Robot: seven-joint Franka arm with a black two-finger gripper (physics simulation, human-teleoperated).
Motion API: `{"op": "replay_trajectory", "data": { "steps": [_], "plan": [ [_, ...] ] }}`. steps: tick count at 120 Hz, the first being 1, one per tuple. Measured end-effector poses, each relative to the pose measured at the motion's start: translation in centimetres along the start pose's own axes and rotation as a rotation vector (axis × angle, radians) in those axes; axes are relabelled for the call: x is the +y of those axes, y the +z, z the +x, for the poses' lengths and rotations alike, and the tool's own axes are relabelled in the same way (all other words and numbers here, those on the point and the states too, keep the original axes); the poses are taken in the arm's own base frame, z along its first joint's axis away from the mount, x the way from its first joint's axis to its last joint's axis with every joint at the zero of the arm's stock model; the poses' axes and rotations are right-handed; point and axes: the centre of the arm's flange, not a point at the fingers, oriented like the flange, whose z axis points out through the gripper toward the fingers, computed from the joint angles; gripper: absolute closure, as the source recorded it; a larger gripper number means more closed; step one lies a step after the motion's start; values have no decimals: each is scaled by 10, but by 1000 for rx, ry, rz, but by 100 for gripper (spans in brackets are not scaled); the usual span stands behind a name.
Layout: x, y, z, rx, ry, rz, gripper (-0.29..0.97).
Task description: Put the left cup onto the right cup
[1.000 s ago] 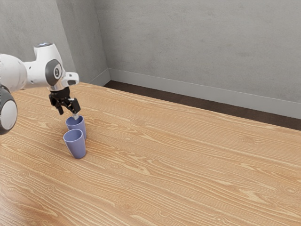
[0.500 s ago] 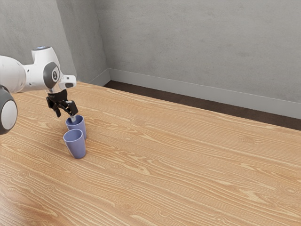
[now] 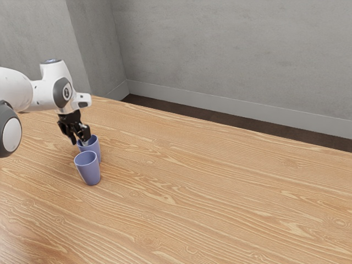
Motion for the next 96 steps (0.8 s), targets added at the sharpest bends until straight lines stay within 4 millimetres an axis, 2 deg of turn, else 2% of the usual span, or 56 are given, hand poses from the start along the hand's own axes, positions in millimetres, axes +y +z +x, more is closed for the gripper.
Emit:
{"op": "replay_trajectory", "data": {
  "steps": [13, 34, 47, 96],
  "plan": [
    [1, 0, 0, 0, 1, -2, 40],
    [1, 0, 0, 2, 1, -4, 61],
    [2, -1, 1, 8, -4, -11, 69],
    [5, -7, 2, 20, -5, -15, 77]
  ]
}}
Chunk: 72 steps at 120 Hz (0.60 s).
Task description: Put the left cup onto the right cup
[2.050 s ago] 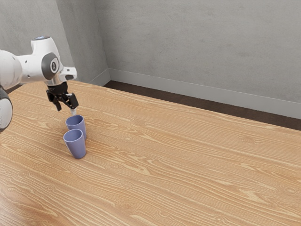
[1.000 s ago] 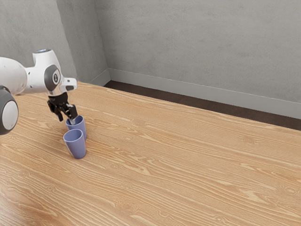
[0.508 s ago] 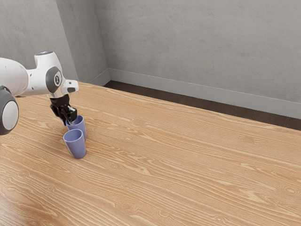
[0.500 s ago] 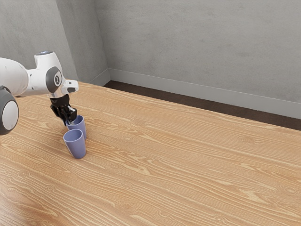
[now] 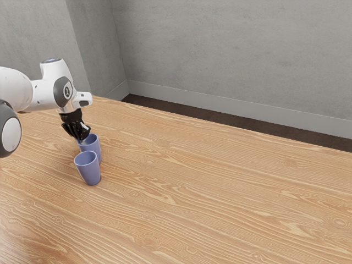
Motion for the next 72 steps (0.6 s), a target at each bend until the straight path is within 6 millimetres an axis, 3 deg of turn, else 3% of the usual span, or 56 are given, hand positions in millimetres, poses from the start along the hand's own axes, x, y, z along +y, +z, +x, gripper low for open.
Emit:
{"op": "replay_trajectory", "data": {
  "steps": [21, 72],
  "plan": [
    [2, -18, -1, 20, 0, 1, 78],
    [18, -96, -34, 101, 1, -13, 78]
  ]
}}
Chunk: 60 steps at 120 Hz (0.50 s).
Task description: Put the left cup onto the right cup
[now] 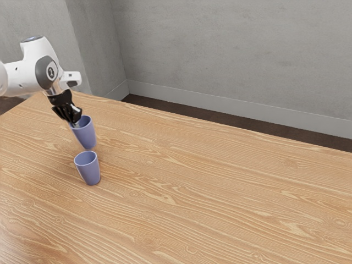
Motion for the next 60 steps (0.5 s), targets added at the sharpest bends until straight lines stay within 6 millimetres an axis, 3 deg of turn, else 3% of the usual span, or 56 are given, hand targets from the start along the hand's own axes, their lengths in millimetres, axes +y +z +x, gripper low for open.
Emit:
{"op": "replay_trajectory", "data": {
  "steps": [35, 60],
  "plan": [
    [18, -40, -33, 32, 4, -27, 78],
    [29, -56, -45, 34, 20, -32, 78]
  ]
}}
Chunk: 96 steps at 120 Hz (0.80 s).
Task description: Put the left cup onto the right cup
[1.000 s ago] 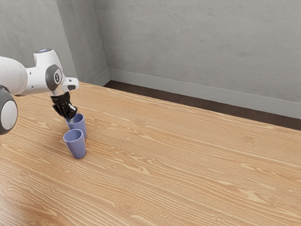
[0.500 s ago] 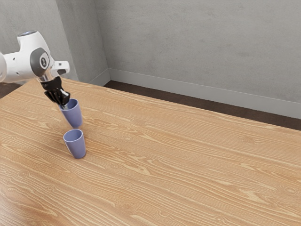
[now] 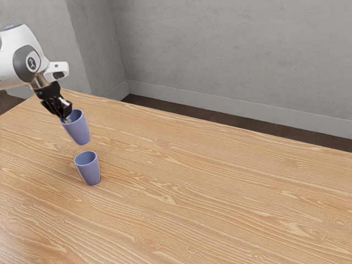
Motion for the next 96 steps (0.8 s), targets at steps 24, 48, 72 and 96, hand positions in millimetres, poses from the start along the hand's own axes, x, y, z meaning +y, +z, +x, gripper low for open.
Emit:
{"op": "replay_trajectory", "data": {
  "steps": [24, 48, 72, 96],
  "plan": [
    [4, 3, -10, -30, 4, -19, 78],
    [9, 8, -15, -58, 13, -37, 78],
    [13, 17, -16, -82, 23, -47, 78],
    [12, 22, -17, -92, 24, -49, 78]
  ]
}}
